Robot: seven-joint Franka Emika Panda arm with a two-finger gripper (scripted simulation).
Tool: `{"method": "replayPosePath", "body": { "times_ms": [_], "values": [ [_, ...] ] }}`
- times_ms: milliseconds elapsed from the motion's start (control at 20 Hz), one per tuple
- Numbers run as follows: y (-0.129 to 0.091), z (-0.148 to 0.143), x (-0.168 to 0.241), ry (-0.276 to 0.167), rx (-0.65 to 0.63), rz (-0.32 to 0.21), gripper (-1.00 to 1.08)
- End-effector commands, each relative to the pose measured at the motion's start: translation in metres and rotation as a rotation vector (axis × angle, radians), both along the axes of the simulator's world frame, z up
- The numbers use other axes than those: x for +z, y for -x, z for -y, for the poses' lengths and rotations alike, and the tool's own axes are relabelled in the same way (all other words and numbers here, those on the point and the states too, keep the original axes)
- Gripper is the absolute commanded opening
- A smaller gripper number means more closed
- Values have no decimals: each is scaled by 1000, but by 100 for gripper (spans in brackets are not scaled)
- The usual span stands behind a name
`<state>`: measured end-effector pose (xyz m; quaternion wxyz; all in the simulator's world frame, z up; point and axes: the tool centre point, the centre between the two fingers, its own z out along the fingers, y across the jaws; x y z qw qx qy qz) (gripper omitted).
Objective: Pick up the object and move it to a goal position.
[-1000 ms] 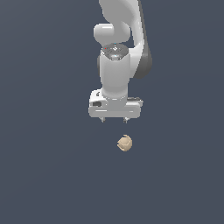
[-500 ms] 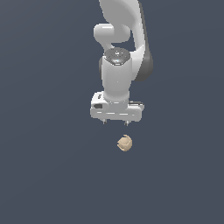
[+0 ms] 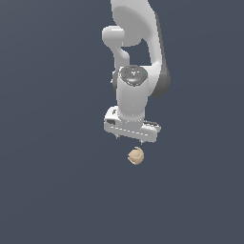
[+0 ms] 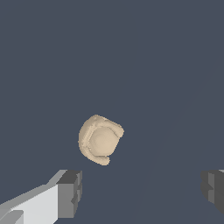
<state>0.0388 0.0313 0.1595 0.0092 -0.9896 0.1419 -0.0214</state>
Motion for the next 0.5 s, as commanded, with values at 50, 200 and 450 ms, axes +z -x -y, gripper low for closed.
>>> {"method": "replayPosePath", "body": {
  "times_ms": [50, 200, 450],
  "values": [
    [-5, -7, -12, -3, -83, -9, 100],
    [-9, -13, -22, -4, -154, -17, 100],
    [-14, -23, -39, -4, -270, -29, 100]
  ]
}}
